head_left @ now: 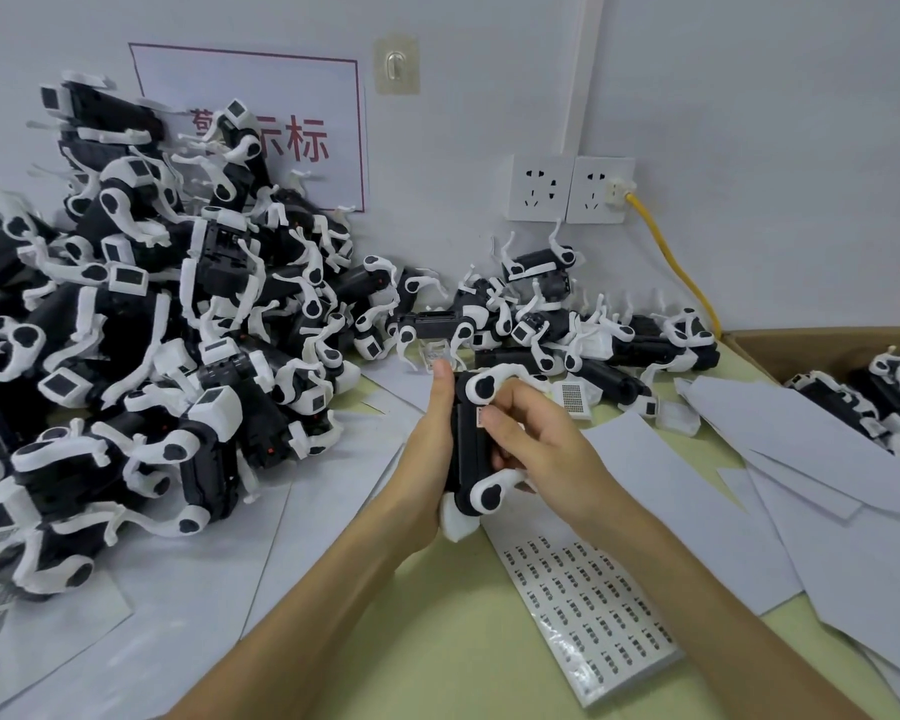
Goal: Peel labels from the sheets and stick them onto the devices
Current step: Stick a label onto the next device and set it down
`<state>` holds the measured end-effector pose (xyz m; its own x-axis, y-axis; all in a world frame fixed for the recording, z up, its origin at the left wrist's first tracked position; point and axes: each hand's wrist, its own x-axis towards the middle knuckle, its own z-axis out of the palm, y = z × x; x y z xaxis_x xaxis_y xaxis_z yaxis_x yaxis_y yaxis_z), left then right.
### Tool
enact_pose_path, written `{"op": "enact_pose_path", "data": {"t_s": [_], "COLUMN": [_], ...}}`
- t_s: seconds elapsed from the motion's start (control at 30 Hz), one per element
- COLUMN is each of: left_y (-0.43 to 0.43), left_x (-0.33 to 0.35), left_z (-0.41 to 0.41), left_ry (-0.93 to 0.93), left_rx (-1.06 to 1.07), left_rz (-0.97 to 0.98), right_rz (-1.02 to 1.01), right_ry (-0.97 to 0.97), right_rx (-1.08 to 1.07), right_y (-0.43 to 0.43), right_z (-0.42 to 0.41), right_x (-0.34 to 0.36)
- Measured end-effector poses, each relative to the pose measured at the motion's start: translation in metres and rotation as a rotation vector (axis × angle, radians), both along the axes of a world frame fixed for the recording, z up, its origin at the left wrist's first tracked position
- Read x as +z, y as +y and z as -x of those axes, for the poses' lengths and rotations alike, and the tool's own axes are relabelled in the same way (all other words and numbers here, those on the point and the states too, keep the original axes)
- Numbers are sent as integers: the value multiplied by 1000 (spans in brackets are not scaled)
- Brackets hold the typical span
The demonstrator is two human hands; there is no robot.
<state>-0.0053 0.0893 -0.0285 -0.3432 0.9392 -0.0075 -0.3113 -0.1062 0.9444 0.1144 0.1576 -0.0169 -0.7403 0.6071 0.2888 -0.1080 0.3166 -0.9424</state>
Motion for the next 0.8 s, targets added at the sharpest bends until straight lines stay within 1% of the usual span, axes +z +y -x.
{"op": "enact_pose_path", "data": {"t_s": [0.13,0.2,0.3,0.37,0.4,0.47,0.53,0.63,0.7,0.8], "left_y": [0,2,3,2,2,1,2,2,0,-4], "left_x": [-1,-1,2,3,4,6,9,13,14,10], "left_z": [5,6,7,12,15,16,11,3,4,12], "left_ry": [2,-3,-107,-165,-177,-170,-152,-196,-192,-162], "left_rx": [-35,-37,-67,-109,-128,-168,-202,-235,-289,-405], "left_rz": [44,74,90,107,134,212,295,305,306,305], "right_rz": [106,101,39,56,86,113,71,55,76,69], "right_ry": [22,-34,-137,-86,-26,52,-3,-139,-172,-192], "right_rx": [-21,-111,-313,-392,-379,-240,-41,188,252,292], "right_y": [3,6,20,30,35,44,49,48,50,60], "right_z": [0,0,-6,-14,-19,-28,-32,-33,-38,-51], "right_x": [1,2,3,7,10,14,14,10,11,15]}}
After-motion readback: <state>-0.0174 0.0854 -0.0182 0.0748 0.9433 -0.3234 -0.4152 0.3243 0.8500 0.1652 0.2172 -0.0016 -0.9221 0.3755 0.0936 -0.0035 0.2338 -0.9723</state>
